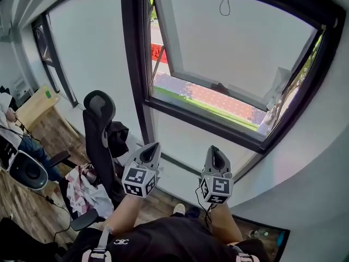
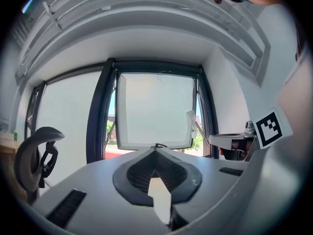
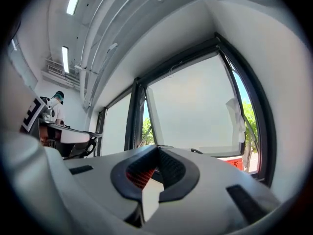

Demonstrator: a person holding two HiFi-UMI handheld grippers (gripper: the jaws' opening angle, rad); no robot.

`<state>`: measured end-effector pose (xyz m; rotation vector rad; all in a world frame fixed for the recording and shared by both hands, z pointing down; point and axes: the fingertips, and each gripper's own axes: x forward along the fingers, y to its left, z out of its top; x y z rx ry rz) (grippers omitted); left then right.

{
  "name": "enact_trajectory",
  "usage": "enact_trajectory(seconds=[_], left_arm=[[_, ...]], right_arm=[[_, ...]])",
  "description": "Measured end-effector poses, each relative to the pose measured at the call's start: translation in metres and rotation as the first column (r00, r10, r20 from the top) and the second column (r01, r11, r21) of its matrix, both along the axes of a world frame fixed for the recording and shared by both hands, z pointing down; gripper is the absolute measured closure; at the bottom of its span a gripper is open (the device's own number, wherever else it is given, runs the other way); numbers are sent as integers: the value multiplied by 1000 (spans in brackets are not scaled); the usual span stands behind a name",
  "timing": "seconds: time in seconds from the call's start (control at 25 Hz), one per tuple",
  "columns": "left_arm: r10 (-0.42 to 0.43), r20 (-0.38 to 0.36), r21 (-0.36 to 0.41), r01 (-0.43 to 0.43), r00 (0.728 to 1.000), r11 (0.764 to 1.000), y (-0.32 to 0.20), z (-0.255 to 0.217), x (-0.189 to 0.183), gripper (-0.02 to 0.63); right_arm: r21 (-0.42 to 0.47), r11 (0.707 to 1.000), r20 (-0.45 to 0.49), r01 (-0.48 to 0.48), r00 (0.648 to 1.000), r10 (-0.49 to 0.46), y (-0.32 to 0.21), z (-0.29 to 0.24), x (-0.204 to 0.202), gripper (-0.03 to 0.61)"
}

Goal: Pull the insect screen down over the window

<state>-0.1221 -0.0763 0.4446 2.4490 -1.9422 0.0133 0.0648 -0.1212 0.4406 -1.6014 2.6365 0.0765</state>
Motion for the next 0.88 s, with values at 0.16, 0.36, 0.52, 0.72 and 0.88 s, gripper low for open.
enact_trajectory(seconds=[0.16, 0.36, 0.52, 0.72, 0.88], left_arm=[[10, -3, -3, -10, 1000, 1000, -60, 0, -4, 612], [18, -12, -8, -18, 1000, 1000, -124, -4, -5, 612], [35, -23, -13, -36, 999, 999, -162, -4, -10, 612], [90, -42, -37, -92, 995, 995, -199, 2, -19, 612], [147, -30, -36, -148, 989, 988, -229, -3, -26, 612]], right_arm=[[-4, 1000, -8, -2, 1000, 2, -56, -2, -5, 577], [-18, 1000, -26, 8, 1000, -8, -114, -6, -8, 577], [-12, 1000, -69, -14, 998, 13, -148, -8, -12, 577], [-25, 998, -86, -58, 995, 55, -174, -9, -18, 577], [-23, 996, -67, -90, 994, 88, -191, -14, -22, 577]])
